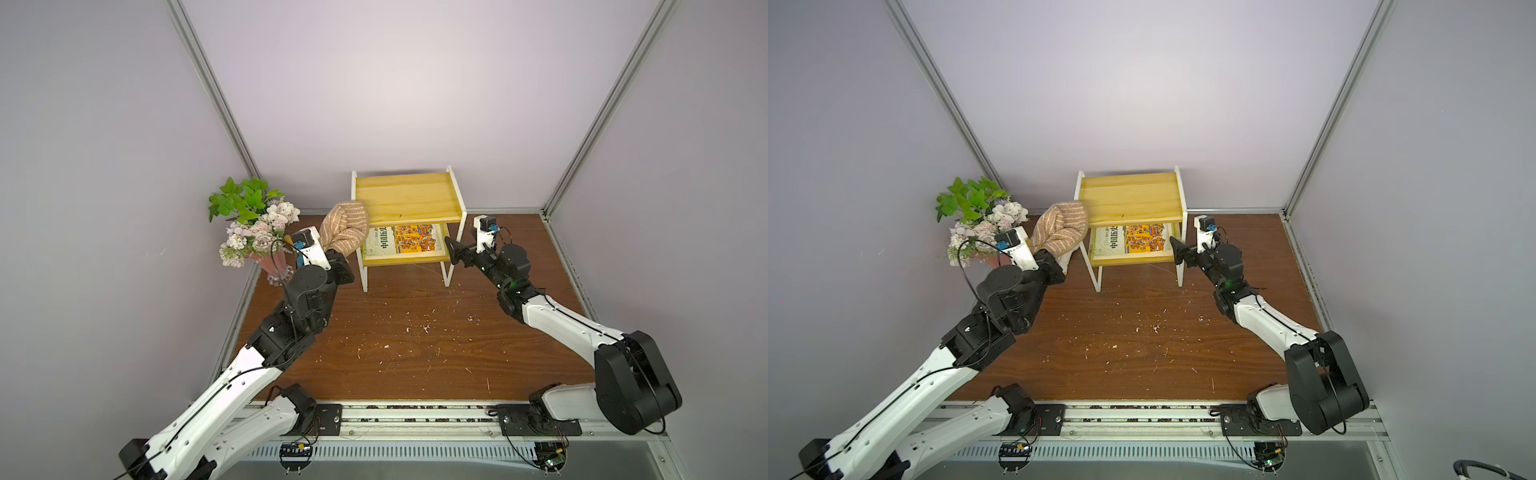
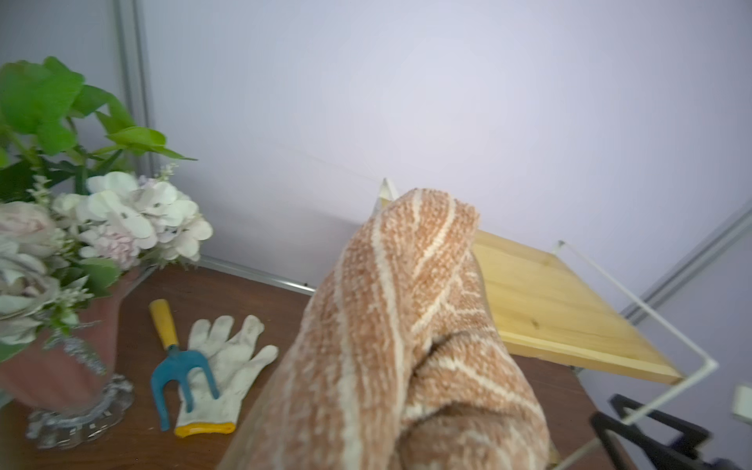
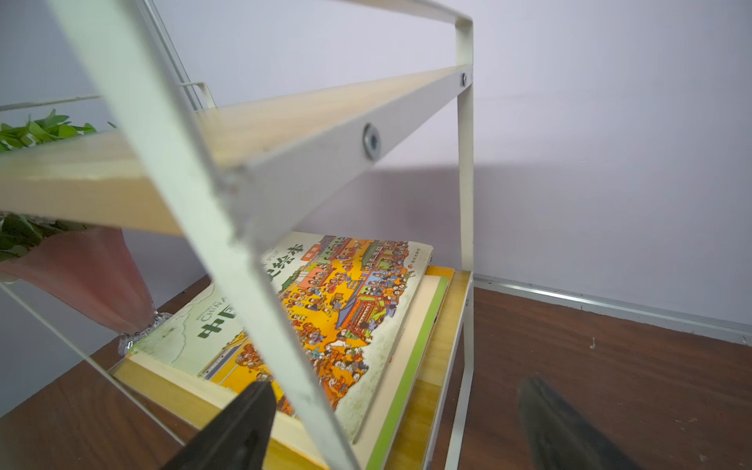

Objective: Wipe the bookshelf clean with a cloth
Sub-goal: Wipe the dust from the shelf.

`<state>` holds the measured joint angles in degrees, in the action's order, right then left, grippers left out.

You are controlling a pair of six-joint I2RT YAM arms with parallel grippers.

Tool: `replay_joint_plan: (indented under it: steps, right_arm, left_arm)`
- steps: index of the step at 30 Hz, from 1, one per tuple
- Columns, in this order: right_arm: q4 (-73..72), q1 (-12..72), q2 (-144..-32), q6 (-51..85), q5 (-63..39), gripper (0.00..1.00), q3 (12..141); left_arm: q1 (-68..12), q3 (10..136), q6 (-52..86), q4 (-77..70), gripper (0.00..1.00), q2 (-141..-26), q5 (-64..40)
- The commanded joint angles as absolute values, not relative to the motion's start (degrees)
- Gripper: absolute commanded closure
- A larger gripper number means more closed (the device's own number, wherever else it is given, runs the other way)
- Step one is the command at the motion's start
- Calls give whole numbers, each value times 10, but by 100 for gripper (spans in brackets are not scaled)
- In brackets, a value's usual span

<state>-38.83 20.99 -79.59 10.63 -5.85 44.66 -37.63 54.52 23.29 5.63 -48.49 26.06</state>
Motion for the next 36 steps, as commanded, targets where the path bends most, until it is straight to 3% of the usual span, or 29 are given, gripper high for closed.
replay_joint_plan:
  steps: [1,2,4,9,11,17,23,25,31,34,36]
  right_arm:
    - [-395,211,-793,118,-73,5,466]
    - [-392,211,-791,118,-72,5,466]
    - [-386,211,-783,115,-71,5,463]
    - [-386,211,-764,119,-68,5,451]
    - [-385,211,-756,119,-70,5,448]
    - [-377,211,-737,119,-80,5,446]
    - [-374,212,-726,120,-80,5,445]
    - [-370,212,-723,120,-81,5,445]
    - [-360,212,-722,112,-79,5,450]
    - [-367,212,-727,119,-82,5,448]
    - [-373,212,-729,123,-86,5,447]
  left_arm:
    - [-391,605,209,5,100,-566,-1]
    - [-417,647,181,30,100,-596,-14]
    - [-479,725,108,70,100,-639,95]
    - [-470,892,65,204,100,-776,372]
    - [-445,919,66,210,100,-826,420]
    - [-353,1013,93,249,100,-916,359]
    - [-347,1171,100,322,100,-1071,383]
    - [-352,1197,111,327,100,-1102,339]
    - [-401,1205,103,321,100,-1085,194]
    - [-393,1125,107,294,100,-1050,288]
    - [-344,1091,128,287,100,-1047,306]
